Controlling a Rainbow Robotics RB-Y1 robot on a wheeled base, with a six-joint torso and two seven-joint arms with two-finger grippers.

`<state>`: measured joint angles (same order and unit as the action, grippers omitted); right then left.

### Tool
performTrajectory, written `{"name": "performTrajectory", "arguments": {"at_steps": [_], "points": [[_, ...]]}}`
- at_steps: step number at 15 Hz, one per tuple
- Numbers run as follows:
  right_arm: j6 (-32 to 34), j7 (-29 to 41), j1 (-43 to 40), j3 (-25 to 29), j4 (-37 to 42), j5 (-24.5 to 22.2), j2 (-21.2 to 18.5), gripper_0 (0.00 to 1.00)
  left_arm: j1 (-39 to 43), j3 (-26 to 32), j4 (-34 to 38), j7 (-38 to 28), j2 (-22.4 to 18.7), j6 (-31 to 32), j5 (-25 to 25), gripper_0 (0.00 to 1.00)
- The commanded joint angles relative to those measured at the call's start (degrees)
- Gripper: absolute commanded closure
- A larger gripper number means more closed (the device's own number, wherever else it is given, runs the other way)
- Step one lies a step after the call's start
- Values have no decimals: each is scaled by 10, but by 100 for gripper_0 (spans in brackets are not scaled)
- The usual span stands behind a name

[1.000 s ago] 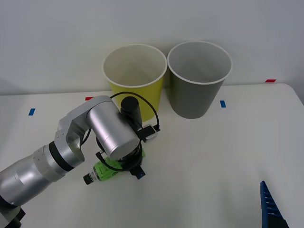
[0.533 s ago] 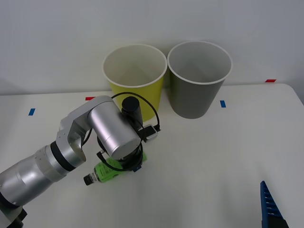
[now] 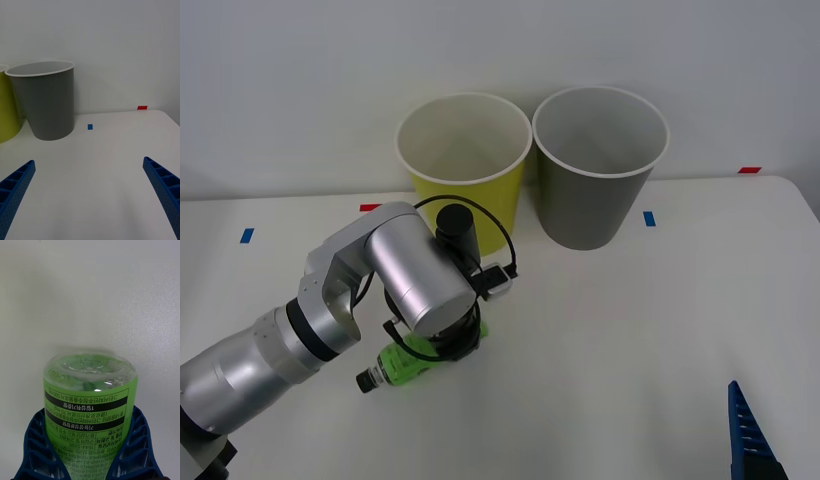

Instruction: Put cans in the gray bin and PET bottles in the light green bin.

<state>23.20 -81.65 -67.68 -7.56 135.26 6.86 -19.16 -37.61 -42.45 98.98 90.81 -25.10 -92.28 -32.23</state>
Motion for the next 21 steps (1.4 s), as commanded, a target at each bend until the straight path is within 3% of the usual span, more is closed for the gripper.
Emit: {"name": "performTrajectory", "arguments": {"at_steps": [1,11,18,21], "points": [[0,0,0,0,0,0,0,0,1,0,20,-5,1,0,5,100],[0,0,0,0,0,0,0,0,25,7,200,-18,-55,2,59,100],[0,0,0,0,0,0,0,0,32,83,319,-20,-53,18,58,100],[0,0,0,0,0,0,0,0,99,133,351,21,-32,51,45,100]]}}
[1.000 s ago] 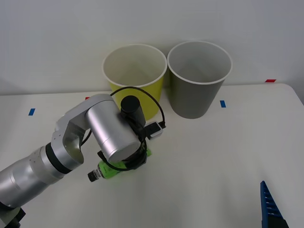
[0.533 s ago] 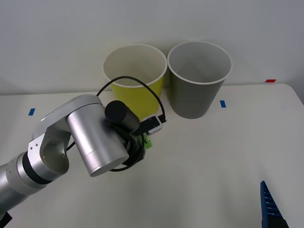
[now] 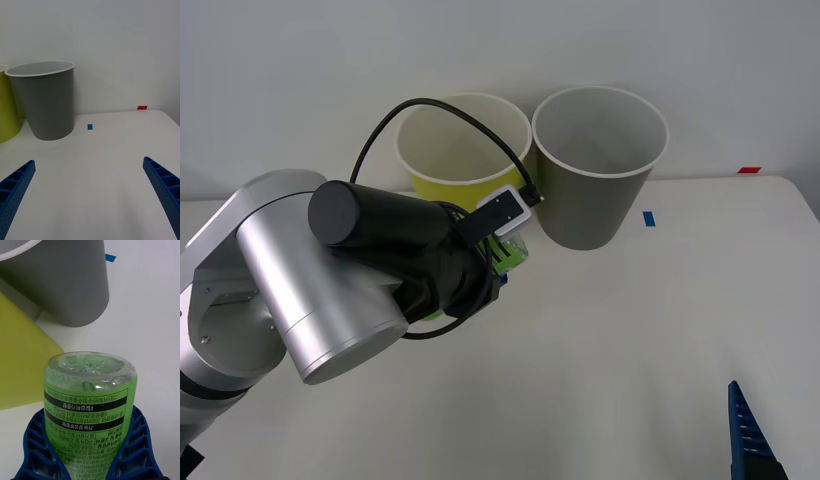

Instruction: Put cans in the gray bin and PET bottles in the light green bin.

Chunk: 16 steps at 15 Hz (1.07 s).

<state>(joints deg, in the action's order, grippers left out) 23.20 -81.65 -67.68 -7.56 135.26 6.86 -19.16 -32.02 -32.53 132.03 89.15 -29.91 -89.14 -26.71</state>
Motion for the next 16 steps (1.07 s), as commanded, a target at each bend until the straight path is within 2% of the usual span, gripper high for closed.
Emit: {"name": "performTrajectory", "arguments": {"at_steps": [1,6,9,16], "points": [[0,0,0,0,0,0,0,0,50,43,29,58,18,20,-11,100],[0,0,0,0,0,0,0,0,51,70,58,58,14,37,-17,100],[0,0,0,0,0,0,0,0,51,128,60,59,18,76,-70,100],[0,0,0,0,0,0,0,0,51,296,84,66,20,92,-205,100]]}}
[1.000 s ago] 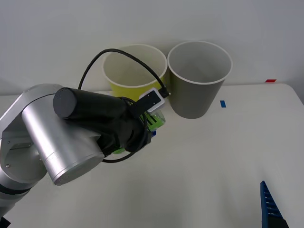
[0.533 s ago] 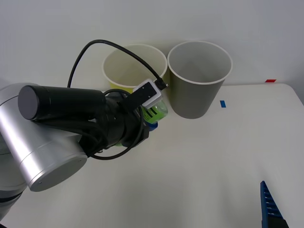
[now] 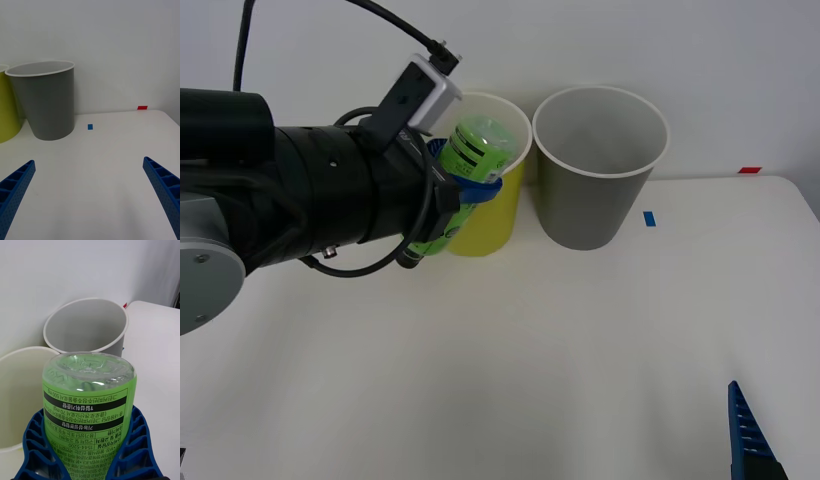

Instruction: Put cans in the gray bin and PET bottles in the light green bin.

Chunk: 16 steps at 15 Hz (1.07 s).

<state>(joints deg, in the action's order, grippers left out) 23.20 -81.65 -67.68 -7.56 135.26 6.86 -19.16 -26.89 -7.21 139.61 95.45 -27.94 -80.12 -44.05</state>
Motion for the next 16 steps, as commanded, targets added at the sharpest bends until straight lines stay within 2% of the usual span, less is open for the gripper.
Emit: {"name": "performTrajectory", "arguments": {"at_steps": [1,3,7,12,16], "points": [[0,0,0,0,0,0,0,0,-1,78,10,4,3,1,-55,100],[0,0,0,0,0,0,0,0,-1,126,17,8,4,0,-87,100],[0,0,0,0,0,0,0,0,-4,187,50,6,3,0,-89,100],[0,0,0,0,0,0,0,0,-26,233,41,-2,31,12,-81,100],[0,0,0,0,0,0,0,0,-67,239,-13,-11,67,36,-80,100]]}}
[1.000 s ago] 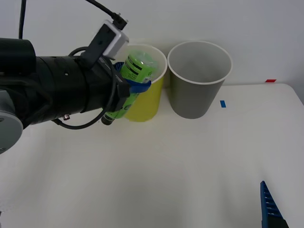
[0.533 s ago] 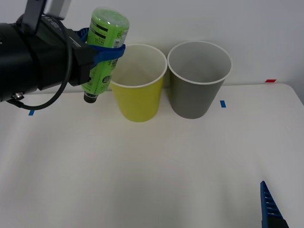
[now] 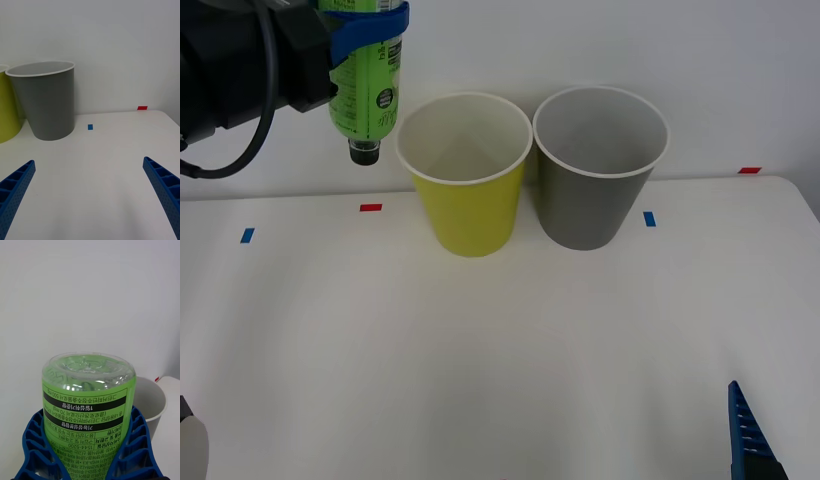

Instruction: Put cans in the gray bin and PET bottles in the light green bin.

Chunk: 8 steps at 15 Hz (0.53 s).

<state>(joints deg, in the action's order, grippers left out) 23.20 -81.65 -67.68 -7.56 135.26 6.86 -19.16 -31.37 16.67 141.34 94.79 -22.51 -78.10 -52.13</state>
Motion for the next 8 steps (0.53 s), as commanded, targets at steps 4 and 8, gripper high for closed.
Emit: {"name": "performTrajectory", "arguments": {"at_steps": [4,8], "points": [[0,0,0,0,0,0,0,0,-70,-35,-106,-5,25,88,12,100],[0,0,0,0,0,0,0,0,-81,-75,-167,-1,32,169,28,100]]}}
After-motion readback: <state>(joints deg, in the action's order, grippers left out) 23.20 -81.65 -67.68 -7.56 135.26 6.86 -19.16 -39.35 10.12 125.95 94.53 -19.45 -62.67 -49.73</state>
